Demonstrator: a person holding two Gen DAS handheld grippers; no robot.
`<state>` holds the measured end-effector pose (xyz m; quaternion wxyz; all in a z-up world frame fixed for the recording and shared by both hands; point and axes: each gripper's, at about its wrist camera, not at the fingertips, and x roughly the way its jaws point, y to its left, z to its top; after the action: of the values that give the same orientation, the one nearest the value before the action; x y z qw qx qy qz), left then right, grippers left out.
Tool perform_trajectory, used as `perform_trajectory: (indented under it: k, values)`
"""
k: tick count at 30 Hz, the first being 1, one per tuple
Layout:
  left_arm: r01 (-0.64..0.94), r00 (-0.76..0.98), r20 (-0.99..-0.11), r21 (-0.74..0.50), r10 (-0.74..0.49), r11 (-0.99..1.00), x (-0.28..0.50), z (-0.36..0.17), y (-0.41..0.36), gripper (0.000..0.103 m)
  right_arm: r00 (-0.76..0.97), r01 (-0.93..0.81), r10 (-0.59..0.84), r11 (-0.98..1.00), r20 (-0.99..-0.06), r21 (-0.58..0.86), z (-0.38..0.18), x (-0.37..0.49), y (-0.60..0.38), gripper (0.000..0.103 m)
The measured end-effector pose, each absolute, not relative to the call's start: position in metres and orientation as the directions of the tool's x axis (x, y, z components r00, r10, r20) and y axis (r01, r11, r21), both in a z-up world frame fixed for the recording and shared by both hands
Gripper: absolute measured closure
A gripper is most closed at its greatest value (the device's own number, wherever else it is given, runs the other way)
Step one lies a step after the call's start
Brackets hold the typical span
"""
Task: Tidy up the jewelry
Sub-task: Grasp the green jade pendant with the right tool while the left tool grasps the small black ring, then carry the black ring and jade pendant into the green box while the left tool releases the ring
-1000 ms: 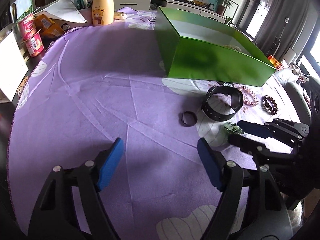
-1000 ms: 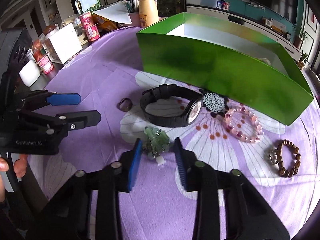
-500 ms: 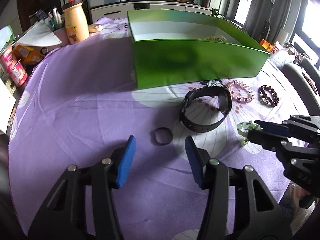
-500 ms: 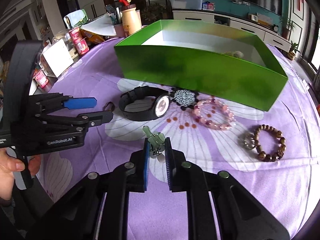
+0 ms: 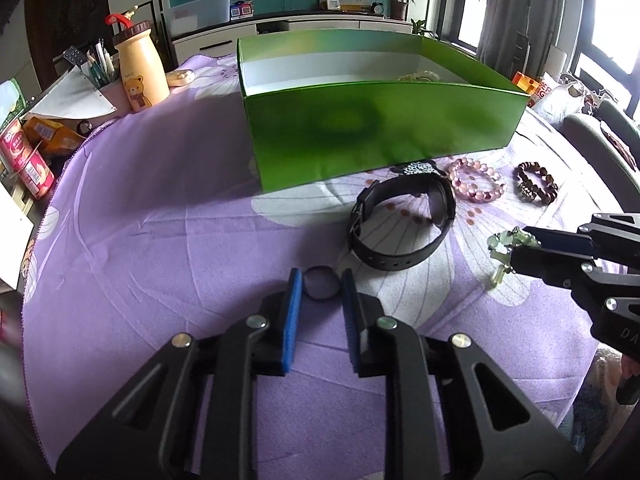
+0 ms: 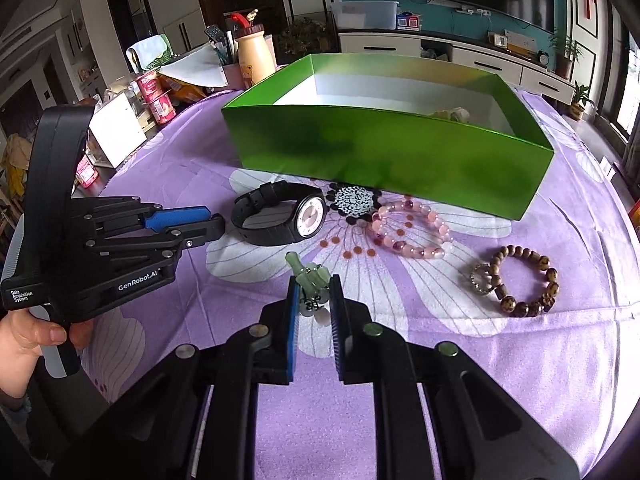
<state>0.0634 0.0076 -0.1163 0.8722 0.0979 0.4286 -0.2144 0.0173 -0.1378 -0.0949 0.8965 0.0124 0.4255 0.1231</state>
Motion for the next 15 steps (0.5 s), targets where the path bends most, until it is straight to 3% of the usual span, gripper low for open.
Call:
perform_trajectory:
  k: [15]
  values:
    - [0.431,0.544,-0.774,-0.075,-0.325,0.899,0.055,-0.094,0.018,0.084,0.625,-0.191,0.219,0.974,-0.749,0.125,-0.088,0.014,-0.145,0.089]
